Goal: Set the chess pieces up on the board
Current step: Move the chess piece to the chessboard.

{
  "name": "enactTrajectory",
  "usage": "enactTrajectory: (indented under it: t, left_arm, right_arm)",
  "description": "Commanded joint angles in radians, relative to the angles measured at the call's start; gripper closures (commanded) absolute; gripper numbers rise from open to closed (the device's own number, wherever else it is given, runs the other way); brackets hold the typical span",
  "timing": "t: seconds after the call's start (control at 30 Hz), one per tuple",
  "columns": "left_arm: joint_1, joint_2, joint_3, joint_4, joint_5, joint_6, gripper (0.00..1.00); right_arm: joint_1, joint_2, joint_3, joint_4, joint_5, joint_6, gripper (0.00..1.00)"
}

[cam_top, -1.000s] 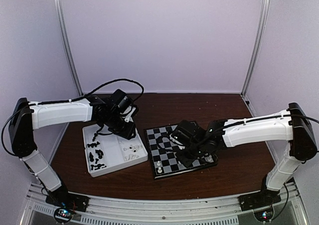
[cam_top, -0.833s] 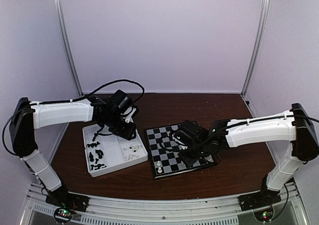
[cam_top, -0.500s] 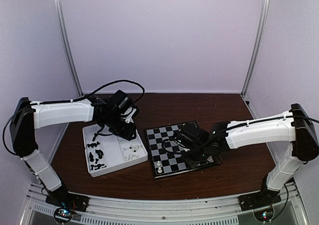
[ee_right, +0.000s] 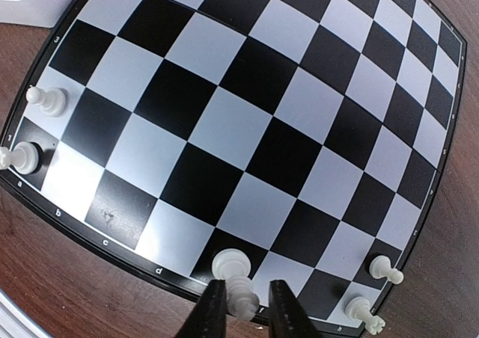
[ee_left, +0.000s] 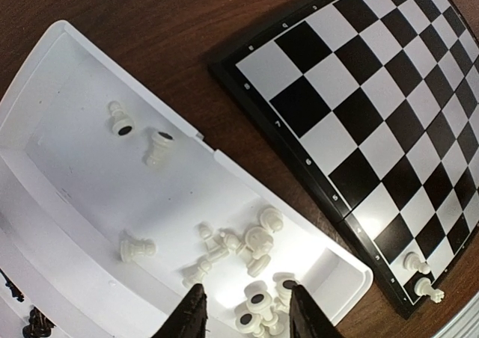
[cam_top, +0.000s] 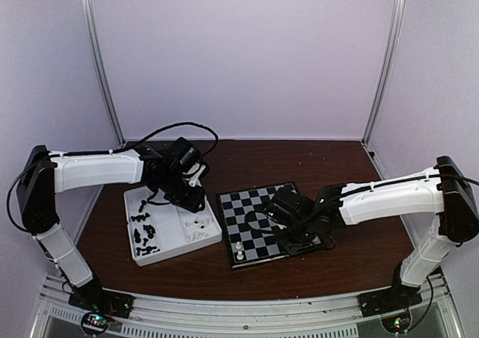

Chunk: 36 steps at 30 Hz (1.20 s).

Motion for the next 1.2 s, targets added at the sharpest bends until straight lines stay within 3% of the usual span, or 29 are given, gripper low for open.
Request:
enactTrajectory:
  t: [0.0,0.13,0.37,0.53,1.17]
  left_arm:
    - [0.008,0.009,0.02,0.005,0.01,0.007,0.61]
    - [0.009,0.009,0.014,0.007,0.01,0.008,0.59]
    - [0.008,0.032,0.014,0.01,0.01,0.012,0.62]
    - [0.008,0.057,0.023,0.004,0.053,0.025,0.68]
    - [0.008,0.19,0.079,0.008,0.09,0.076,0.69]
  right_arm:
    - [0.004,-0.027,-0.005,-0.001,0.033,0.002,0.71]
    - [0.004,-0.045,-0.002,-0.001,0.041,-0.002,0.61]
    - [0.003,-0.093,0.018,-0.014,0.058,-0.01,0.54]
    - [-0.002,-0.145,0.012,-0.003,0.06,-0.01,0.53]
    - [-0.043,-0.24,-0.041,0.048,0.027,0.006,0.5]
